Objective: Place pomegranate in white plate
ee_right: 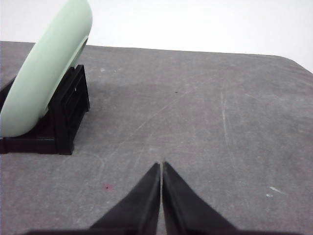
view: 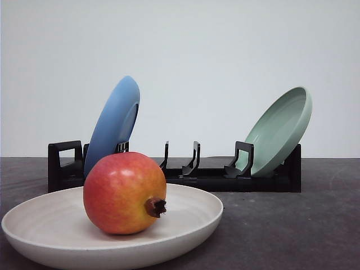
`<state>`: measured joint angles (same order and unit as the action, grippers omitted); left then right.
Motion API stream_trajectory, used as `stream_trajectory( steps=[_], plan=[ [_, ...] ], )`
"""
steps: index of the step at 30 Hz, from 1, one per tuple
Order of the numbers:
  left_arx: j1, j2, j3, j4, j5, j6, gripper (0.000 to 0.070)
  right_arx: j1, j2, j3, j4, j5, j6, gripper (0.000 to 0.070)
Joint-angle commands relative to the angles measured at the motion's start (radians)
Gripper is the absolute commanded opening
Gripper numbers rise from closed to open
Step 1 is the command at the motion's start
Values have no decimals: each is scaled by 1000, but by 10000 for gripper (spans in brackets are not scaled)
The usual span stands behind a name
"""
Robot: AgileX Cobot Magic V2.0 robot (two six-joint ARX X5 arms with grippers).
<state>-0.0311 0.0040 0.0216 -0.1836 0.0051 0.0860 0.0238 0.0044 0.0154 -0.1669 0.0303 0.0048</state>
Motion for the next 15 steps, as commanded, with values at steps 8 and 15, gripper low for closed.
stream_trajectory(
  steps=[8, 15],
  plan=[
    [-2, -1, -10, -4, 3, 5, 0, -2, -1, -3, 9, 3, 10, 0],
    [-2, -1, -10, -4, 2, 5, 0, -2, -1, -3, 9, 3, 10, 0]
  ],
)
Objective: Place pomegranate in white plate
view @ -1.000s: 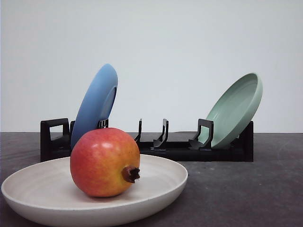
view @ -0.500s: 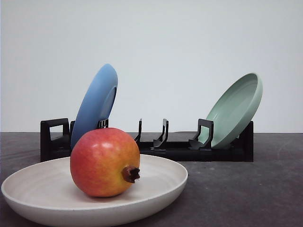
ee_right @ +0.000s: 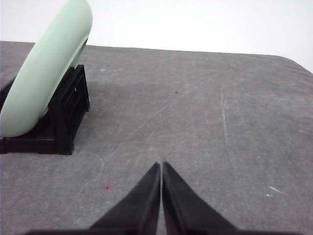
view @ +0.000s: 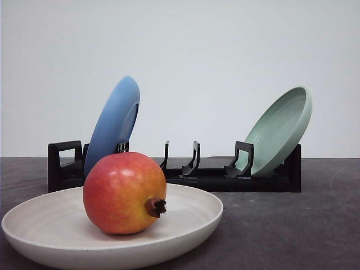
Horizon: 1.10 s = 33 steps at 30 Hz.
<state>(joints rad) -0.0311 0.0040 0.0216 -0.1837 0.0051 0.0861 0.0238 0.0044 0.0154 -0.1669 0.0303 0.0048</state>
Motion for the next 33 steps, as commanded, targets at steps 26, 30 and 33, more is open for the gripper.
stream_trajectory(
  steps=[26, 30, 33],
  plan=[
    [-2, -1, -10, -4, 3, 4, 0, -2, -1, -3, 9, 3, 10, 0],
    [-2, -1, -10, -4, 3, 4, 0, -2, -1, -3, 9, 3, 10, 0],
    [-2, -1, -10, -4, 3, 4, 0, -2, -1, -3, 9, 3, 10, 0]
  ],
)
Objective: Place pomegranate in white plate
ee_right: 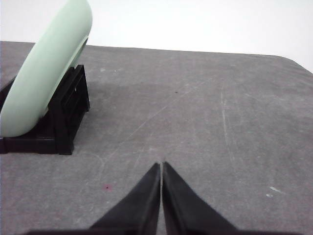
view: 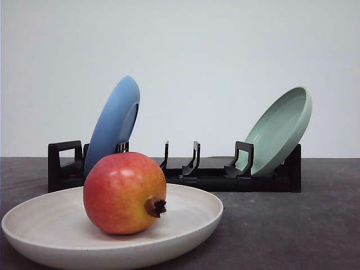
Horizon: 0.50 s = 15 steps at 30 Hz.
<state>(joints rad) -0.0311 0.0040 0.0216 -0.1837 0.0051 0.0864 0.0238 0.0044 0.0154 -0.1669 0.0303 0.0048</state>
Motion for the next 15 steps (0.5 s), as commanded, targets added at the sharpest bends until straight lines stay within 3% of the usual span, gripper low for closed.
stream_trajectory(
  steps=[1, 15],
  plan=[
    [-2, -1, -10, -4, 3, 4, 0, -2, -1, -3, 9, 3, 10, 0],
    [-2, -1, -10, -4, 3, 4, 0, -2, -1, -3, 9, 3, 10, 0]
  ],
)
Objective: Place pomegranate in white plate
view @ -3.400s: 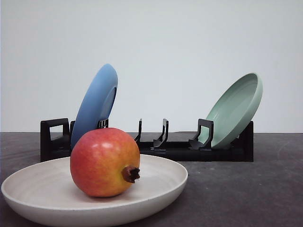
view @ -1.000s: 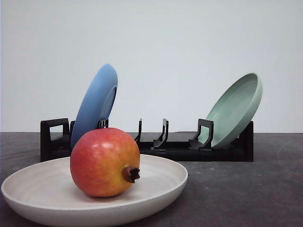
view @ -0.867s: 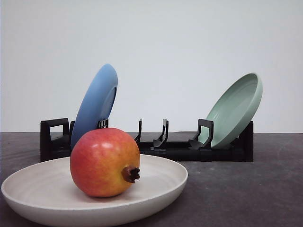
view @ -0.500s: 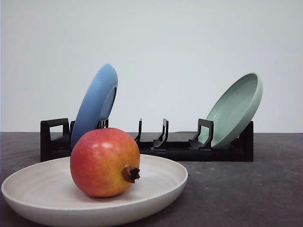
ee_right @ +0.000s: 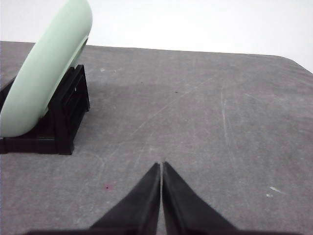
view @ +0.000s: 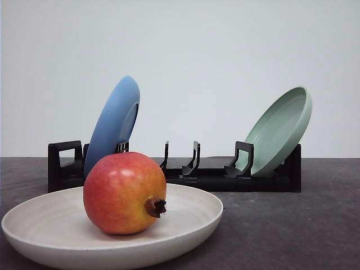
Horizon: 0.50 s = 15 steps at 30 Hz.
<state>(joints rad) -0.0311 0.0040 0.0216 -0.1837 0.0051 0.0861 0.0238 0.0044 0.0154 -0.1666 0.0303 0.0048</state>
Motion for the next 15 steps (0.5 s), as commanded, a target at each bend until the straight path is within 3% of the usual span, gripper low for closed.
stream_trajectory(
  steps=[1, 15],
  plan=[
    [-2, -1, -10, -4, 2, 4, 0, -2, -1, -3, 9, 3, 10, 0],
    [-2, -1, -10, -4, 3, 4, 0, -2, -1, -3, 9, 3, 10, 0]
  ],
)
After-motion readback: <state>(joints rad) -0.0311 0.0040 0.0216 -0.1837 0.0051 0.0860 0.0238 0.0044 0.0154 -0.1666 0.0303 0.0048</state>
